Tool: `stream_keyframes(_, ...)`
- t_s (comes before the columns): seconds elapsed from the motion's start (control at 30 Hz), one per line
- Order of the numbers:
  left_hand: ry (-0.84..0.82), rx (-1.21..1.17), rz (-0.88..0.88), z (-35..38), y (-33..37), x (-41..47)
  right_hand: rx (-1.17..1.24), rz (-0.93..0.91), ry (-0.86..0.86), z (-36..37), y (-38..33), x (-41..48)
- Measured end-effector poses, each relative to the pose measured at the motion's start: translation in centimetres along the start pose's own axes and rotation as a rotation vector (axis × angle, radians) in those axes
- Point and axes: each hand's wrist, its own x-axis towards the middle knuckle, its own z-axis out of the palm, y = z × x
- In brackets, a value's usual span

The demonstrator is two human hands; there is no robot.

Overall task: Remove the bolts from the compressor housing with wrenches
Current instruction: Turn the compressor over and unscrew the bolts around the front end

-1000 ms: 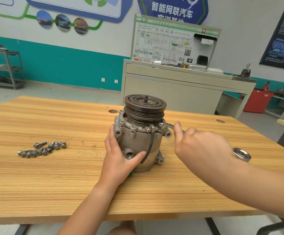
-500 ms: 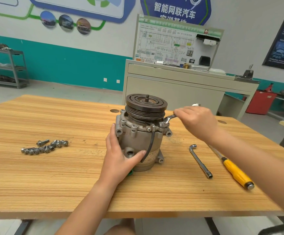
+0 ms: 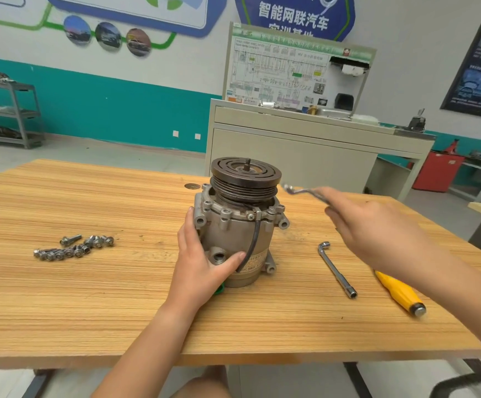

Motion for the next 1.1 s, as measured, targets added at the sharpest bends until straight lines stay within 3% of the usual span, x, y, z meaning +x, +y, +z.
stream_keyframes(0.3, 0.014, -0.012, 0.011, 0.0, 0.0, 0.0, -0.300, 0.073, -0.255, -0.3, -3.0, 1.2)
stream_keyframes(0.53, 0.015, -0.002, 0.008, 0.0, 0.0, 0.0, -0.496, -0.002, -0.329, -0.9, -5.6, 1.0)
stream_keyframes(1.1, 0.034, -0.095, -0.020, 1.0, 0.0, 0.2, -0.426, 0.053, -0.387, -1.6, -4.4, 2.4)
